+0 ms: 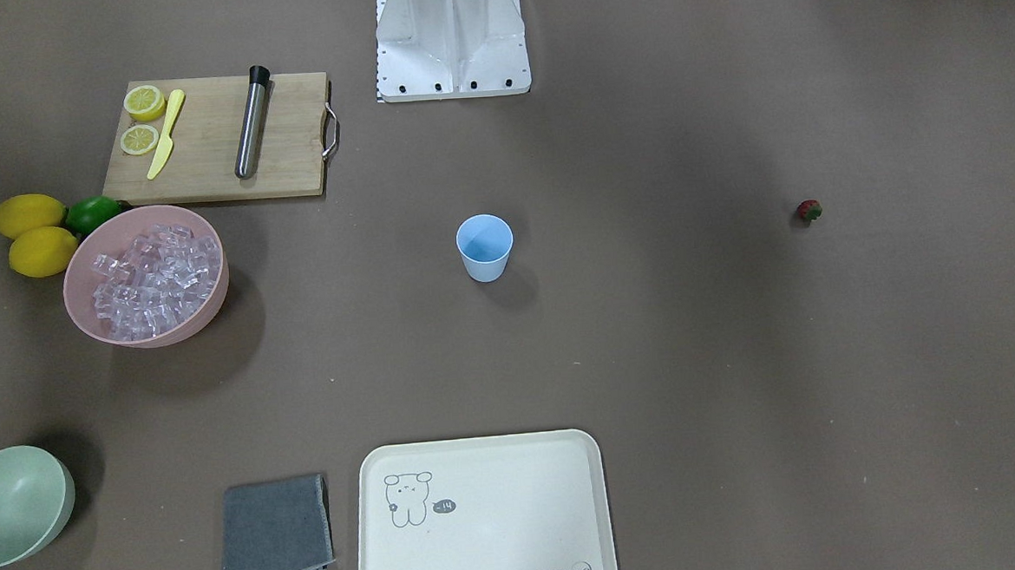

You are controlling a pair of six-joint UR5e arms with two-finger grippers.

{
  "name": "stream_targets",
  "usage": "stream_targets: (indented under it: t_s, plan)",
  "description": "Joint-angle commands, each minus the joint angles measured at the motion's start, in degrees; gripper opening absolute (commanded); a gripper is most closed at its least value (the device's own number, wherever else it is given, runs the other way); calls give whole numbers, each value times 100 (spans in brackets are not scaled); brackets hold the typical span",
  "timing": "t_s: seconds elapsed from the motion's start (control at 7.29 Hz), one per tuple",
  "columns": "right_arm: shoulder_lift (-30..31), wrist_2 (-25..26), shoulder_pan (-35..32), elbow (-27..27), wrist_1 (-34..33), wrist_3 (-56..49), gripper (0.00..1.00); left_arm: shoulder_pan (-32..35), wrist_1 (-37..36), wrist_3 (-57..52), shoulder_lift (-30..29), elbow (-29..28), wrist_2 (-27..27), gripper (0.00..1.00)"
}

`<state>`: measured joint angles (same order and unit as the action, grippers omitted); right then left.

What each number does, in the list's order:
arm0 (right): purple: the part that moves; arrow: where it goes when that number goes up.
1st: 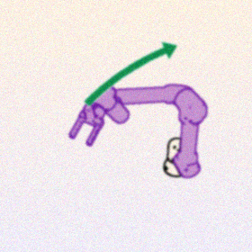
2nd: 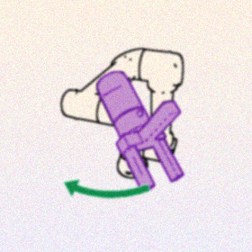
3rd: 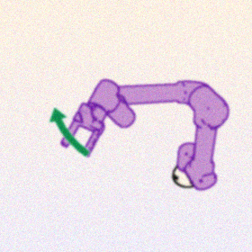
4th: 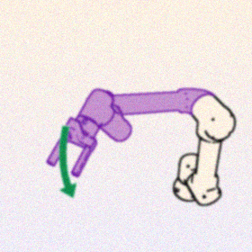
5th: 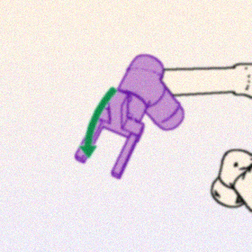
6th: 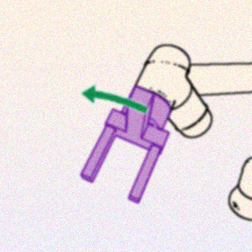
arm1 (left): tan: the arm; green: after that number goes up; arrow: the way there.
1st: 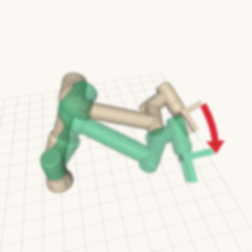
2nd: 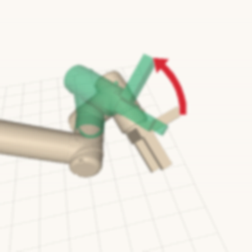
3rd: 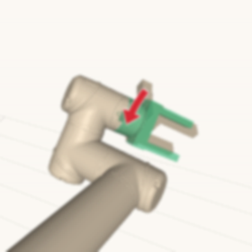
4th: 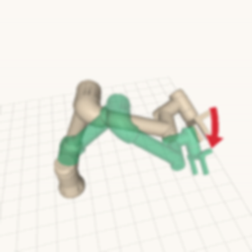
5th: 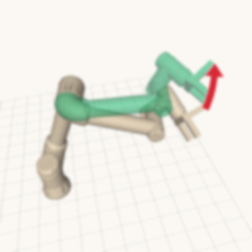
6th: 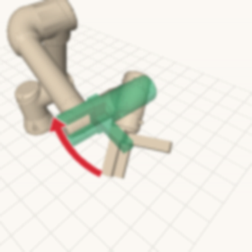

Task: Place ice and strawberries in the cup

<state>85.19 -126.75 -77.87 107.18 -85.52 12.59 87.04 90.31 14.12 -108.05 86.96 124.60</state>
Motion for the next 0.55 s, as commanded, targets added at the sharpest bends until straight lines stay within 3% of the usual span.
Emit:
stream_targets:
  t_s: [0.0,0.41]
  plan:
    - [-3,97,0,5,18,15,100,-21,-30,-119,56,170,38,98]
    - [-82,98,9,5,26,16,99,-160,-31,-120,-102,224,-14,98]
